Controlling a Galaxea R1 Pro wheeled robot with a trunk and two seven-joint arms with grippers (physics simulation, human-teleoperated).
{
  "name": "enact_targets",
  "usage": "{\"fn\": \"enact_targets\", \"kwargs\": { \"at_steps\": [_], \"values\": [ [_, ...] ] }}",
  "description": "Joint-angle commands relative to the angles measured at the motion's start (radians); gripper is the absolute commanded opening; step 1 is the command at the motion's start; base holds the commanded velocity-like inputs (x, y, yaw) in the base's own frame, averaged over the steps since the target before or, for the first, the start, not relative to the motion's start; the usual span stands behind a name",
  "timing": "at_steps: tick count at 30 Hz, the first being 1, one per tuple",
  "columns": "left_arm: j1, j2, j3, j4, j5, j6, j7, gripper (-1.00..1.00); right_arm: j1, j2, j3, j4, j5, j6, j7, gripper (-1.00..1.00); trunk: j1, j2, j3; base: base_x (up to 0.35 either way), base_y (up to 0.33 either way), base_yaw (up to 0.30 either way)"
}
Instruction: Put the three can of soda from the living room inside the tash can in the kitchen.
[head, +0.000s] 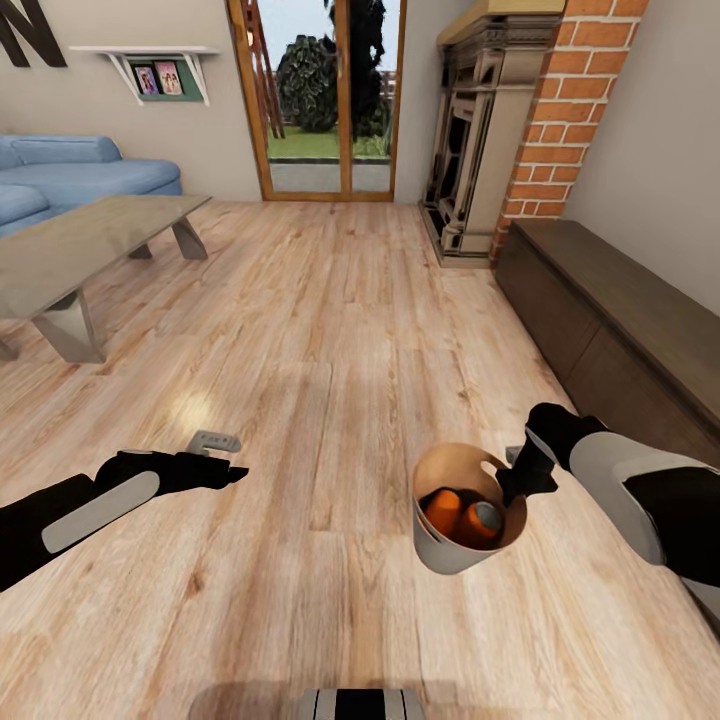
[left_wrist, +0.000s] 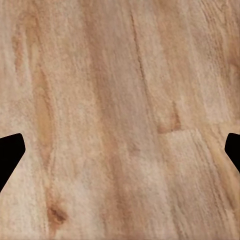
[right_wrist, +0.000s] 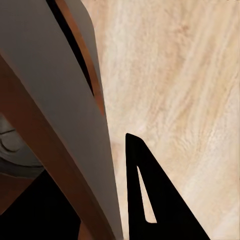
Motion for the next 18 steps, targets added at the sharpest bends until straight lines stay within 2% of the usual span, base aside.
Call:
{"fn": "enact_targets", "kwargs": {
  "at_steps": [1, 4, 8, 15, 18],
  "values": [
    [0.000, -0.001, 0.000, 0.000, 0.000, 0.000, 0.000, 1.00, 0.001, 0.000, -0.011, -0.002, -0.010, 0.003, -0.001, -1.00, 0.000, 0.000, 0.000, 0.000, 0.000, 0.000],
    [0.000, -0.002, 0.000, 0.000, 0.000, 0.000, 0.001, 1.00, 0.002, -0.001, -0.012, -0.005, -0.010, 0.003, -0.001, -1.00, 0.000, 0.000, 0.000, 0.000, 0.000, 0.000],
    [0.001, -0.004, 0.000, 0.003, 0.000, -0.001, 0.001, 1.00, 0.003, -0.002, -0.012, -0.007, -0.010, 0.003, -0.001, -1.00, 0.005, -0.008, -0.015, 0.000, 0.000, 0.000],
    [0.002, -0.024, 0.000, 0.011, -0.001, 0.000, 0.000, 1.00, 0.011, -0.004, -0.012, -0.007, -0.010, 0.003, -0.001, -1.00, 0.008, -0.009, -0.042, 0.000, 0.000, 0.000],
    [0.002, -0.026, 0.000, 0.011, -0.002, 0.000, 0.000, 1.00, 0.018, -0.005, -0.012, -0.011, -0.010, 0.003, -0.002, -1.00, 0.008, -0.009, -0.042, 0.000, 0.000, 0.000]
  ]
}}
